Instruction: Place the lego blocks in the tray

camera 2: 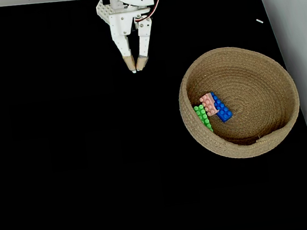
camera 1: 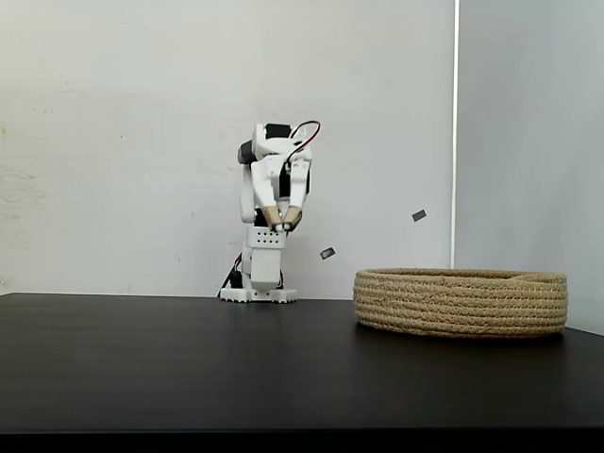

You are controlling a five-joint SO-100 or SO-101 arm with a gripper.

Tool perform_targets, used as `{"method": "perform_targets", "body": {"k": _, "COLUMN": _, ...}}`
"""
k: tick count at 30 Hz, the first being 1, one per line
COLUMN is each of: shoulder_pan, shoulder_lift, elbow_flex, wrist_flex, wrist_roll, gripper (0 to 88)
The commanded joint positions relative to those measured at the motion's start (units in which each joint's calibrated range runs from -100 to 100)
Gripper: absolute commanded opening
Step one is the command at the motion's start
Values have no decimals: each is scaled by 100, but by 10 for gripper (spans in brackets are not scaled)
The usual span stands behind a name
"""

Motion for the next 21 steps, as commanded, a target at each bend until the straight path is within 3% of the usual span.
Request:
{"method": "perform_targets", "body": {"k": 1, "shoulder_pan": 308, "shoulder_lift": -1497, "elbow_flex": 1657, "wrist_flex": -133, "wrist_roll": 293, "gripper": 0}}
{"method": "perform_targets", "body": {"k": 10, "shoulder_pan": 390, "shoulder_lift": -3509, "elbow_flex": 3755, "wrist_flex": 650, "wrist_roll": 640, "gripper": 0}}
{"method": "perform_targets", "body": {"k": 21, "shoulder_pan": 242, "shoulder_lift": -4171, "elbow_flex": 3800, "wrist_flex": 2749, "wrist_roll": 899, "gripper": 0}}
